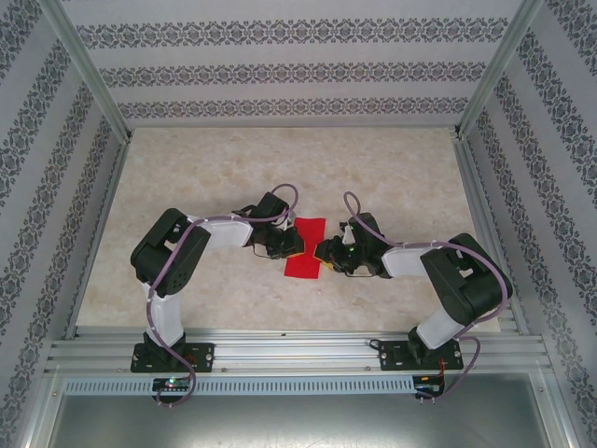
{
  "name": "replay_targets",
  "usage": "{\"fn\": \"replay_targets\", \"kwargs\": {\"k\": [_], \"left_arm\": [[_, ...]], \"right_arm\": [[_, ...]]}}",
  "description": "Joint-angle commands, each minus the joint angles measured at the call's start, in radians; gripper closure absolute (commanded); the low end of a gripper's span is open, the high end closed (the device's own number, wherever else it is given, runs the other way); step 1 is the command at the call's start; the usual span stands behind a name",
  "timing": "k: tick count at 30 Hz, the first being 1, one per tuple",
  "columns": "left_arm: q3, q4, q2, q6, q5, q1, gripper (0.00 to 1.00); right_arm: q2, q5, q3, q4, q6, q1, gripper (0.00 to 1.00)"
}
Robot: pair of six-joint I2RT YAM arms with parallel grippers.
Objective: Fold a paper plane with a square sheet of paper (pick it up from the middle)
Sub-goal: Turn over the paper at the center of the table.
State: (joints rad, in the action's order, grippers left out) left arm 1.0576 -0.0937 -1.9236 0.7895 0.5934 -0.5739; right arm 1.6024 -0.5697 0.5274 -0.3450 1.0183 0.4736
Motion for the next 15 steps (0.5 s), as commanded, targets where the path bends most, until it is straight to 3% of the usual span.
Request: {"fn": "replay_targets", "kwargs": {"k": [1, 15], "left_arm": [[-0.022, -0.028, 0.024, 0.006, -0.032, 0.012, 0.85], [-0.03, -0.016, 0.046, 0.013, -0.033, 0.012, 0.85]], "right_arm": [[-0.007, -0.001, -0.014, -0.031, -0.018, 0.004, 0.7], [0.055, -0.03, 0.012, -0.084, -0.01, 0.027, 0.73]]}}
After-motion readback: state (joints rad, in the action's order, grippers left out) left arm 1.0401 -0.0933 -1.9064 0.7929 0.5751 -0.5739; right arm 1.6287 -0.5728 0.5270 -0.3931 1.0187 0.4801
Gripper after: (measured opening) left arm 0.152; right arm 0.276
